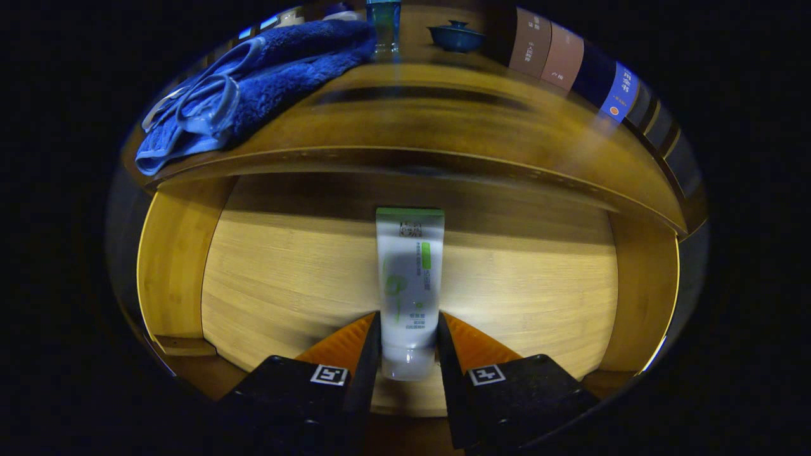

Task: Pull open the drawer, take out the items inside it, and place them on the countertop above the cabinet.

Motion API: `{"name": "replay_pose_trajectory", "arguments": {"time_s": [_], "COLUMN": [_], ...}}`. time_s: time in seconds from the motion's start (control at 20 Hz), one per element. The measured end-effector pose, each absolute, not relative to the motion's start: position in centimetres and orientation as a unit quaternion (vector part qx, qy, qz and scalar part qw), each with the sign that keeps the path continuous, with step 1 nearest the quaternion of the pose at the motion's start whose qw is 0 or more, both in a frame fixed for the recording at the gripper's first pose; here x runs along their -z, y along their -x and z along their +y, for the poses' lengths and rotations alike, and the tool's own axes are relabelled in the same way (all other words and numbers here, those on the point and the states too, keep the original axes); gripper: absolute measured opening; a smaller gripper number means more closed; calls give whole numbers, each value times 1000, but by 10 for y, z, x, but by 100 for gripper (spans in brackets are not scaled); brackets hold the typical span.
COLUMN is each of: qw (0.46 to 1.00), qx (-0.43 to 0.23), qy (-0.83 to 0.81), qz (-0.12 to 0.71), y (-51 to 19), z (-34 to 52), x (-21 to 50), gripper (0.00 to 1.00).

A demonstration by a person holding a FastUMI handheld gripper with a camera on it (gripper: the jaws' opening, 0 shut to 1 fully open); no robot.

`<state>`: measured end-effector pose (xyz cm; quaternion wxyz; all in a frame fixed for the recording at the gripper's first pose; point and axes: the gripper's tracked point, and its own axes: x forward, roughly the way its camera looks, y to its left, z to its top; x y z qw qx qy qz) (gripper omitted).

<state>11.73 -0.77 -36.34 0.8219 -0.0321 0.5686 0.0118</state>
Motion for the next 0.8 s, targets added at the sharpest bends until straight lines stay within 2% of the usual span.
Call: {"name": "replay_pose_trajectory", "arguments": {"time_s": [0.05,0.15,0.3,0.8], "qw": [823,825,834,885], "qx": [-14,-15,-9,-15], "qy": [31,28,12,-13], "qz": [567,565,552,465], "y": [-118,-120,-120,-96], "z": [-7,-6,-7,-13], "x": [361,364,353,255], "gripper": [47,47,38,38]}}
